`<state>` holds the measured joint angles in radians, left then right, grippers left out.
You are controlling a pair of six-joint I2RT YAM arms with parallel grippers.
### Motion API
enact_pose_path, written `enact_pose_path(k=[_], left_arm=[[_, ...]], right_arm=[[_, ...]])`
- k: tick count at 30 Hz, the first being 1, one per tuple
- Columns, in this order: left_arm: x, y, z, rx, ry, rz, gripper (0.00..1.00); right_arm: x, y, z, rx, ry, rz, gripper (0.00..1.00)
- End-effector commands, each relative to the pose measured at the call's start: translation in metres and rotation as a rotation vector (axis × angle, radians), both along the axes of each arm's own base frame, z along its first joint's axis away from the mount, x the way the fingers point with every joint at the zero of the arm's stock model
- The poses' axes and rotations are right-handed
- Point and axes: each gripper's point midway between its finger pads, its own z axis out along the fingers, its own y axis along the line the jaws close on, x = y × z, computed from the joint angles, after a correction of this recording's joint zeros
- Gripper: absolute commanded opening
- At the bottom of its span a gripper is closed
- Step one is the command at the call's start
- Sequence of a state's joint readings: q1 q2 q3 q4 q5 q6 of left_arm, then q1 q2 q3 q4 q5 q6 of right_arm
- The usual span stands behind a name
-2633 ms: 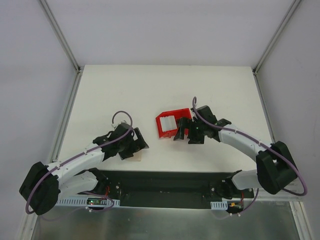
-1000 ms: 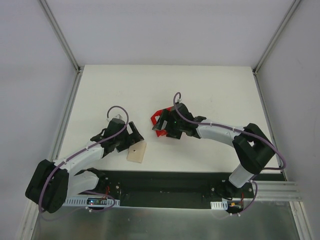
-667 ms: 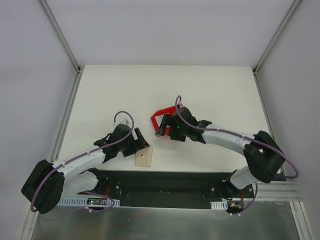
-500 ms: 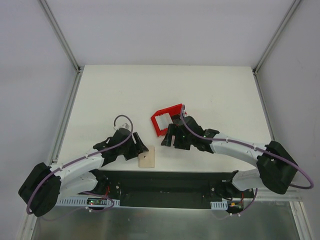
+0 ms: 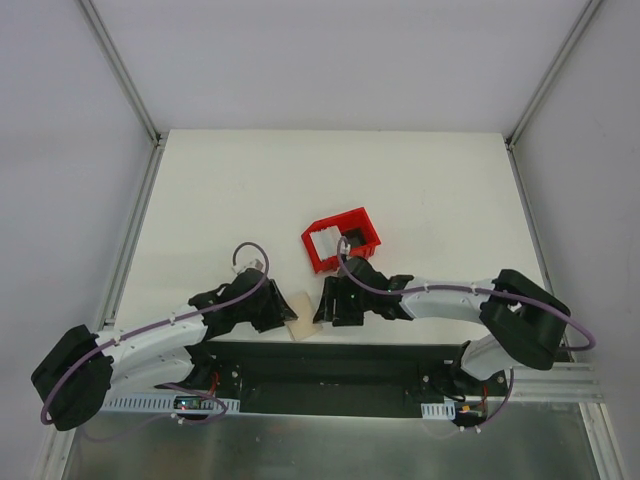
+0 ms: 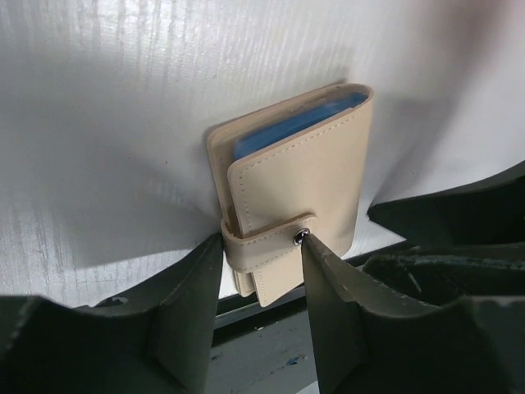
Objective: Put the credit cards into the card holder
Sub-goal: Pick up the card holder from the corner of the board.
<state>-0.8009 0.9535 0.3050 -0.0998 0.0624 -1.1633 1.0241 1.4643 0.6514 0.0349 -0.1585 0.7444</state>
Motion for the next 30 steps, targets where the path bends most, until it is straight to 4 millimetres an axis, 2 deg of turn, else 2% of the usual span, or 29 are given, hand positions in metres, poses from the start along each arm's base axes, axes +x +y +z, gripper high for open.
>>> enact_pose_path(k=[1, 6, 8, 13, 17, 18, 21, 23, 25, 26, 30], left_arm=[[-0.009, 0.005, -0.009, 0.020, 0.035, 0.016, 0.40], [-0.009, 0.000, -0.008, 0.006, 0.030, 0.010, 0.35], [-0.009, -0.002, -0.009, 0.003, 0.034, 0.003, 0.34], [-0.008, -0.009, -0.008, -0.012, 0.032, -0.008, 0.34], [-0.006, -0.009, -0.006, -0.015, 0.014, -0.005, 0.36], [-0.005, -0.009, -0.004, -0.018, 0.000, -0.013, 0.40], [0.004, -0.007, 0.007, -0.001, -0.084, -0.039, 0.62], [0.010, 0.002, 0.016, 0.063, -0.154, -0.079, 0.75], [0.021, 0.007, 0.033, 0.107, -0.245, -0.114, 0.89], [0.025, 0.009, 0.042, 0.116, -0.284, -0.128, 0.93], [0.051, 0.015, 0.076, 0.080, -0.429, -0.206, 0.96]], right_arm=[[0.003, 0.022, 0.002, 0.025, 0.014, -0.004, 0.62], [-0.002, 0.029, -0.011, 0.021, 0.049, 0.019, 0.58], [-0.004, 0.033, -0.013, 0.023, 0.056, 0.033, 0.53], [-0.002, 0.039, -0.014, 0.022, 0.047, 0.060, 0.28], [0.003, 0.040, -0.008, 0.027, -0.006, 0.091, 0.03], [0.006, 0.040, -0.004, 0.028, -0.029, 0.110, 0.01], [0.011, 0.033, 0.010, 0.022, -0.077, 0.190, 0.01], [0.010, 0.021, 0.017, 0.014, -0.114, 0.298, 0.01], [0.010, 0.011, 0.030, 0.022, -0.159, 0.404, 0.00], [0.005, 0.008, 0.037, 0.046, -0.190, 0.496, 0.01], [-0.003, -0.009, 0.062, 0.052, -0.300, 0.778, 0.01]])
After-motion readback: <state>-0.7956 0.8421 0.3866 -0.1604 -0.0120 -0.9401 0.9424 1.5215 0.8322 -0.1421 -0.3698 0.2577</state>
